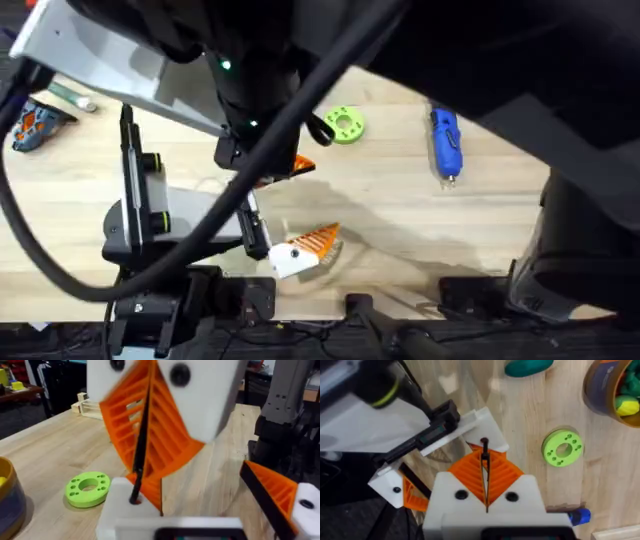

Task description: Pick up the gripper from the table and insert it into the empty holder that is missing its gripper. Then pick up a screw, insert it into the mounting hole, and use the screwdriver to tighten it. Finally, clean up the table by picking up the vegetable and placing it into the bucket.

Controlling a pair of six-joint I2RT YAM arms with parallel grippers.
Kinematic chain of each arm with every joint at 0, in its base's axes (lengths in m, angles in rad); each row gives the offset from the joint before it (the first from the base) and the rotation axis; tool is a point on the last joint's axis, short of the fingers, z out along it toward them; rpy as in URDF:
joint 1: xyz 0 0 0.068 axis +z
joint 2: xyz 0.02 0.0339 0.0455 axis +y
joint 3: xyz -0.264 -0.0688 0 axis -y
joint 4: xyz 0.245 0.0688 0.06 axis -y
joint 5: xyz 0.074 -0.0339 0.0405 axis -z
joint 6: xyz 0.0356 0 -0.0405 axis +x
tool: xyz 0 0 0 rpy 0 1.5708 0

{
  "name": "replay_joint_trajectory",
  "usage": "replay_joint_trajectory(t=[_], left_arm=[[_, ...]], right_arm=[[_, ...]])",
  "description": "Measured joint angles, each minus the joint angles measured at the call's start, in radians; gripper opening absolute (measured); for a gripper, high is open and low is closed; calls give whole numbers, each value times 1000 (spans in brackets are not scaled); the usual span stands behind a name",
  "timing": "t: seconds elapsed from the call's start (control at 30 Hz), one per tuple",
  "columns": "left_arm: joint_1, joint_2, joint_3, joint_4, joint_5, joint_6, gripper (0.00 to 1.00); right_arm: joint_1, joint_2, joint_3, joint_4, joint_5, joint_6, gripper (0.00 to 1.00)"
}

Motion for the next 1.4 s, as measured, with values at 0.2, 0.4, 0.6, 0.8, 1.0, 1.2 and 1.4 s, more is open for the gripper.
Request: replay_joint_trajectory(t=[0.2, 0.4, 0.6, 0.8, 1.0, 1.2, 1.4], left_arm=[[0, 0, 0, 0, 0, 1, 985], [0, 0, 0, 0, 0, 1, 985], [0, 0, 0, 0, 0, 1, 985], [0, 0, 0, 0, 0, 1, 985], [0, 0, 0, 0, 0, 0, 985], [0, 0, 0, 0, 0, 0, 986], [0, 0, 0, 0, 0, 0, 986]], right_arm=[[0, 9, 0, -1, -1, 0, 7], [0, 20, 0, -1, -1, 0, 7], [0, 26, 0, 4, -1, 0, 7], [0, 30, 0, 30, -1, 4, 7], [1, 41, 0, 34, -1, 6, 7], [1, 46, 1, 23, -1, 7, 7], [1, 46, 1, 23, -1, 7, 7]])
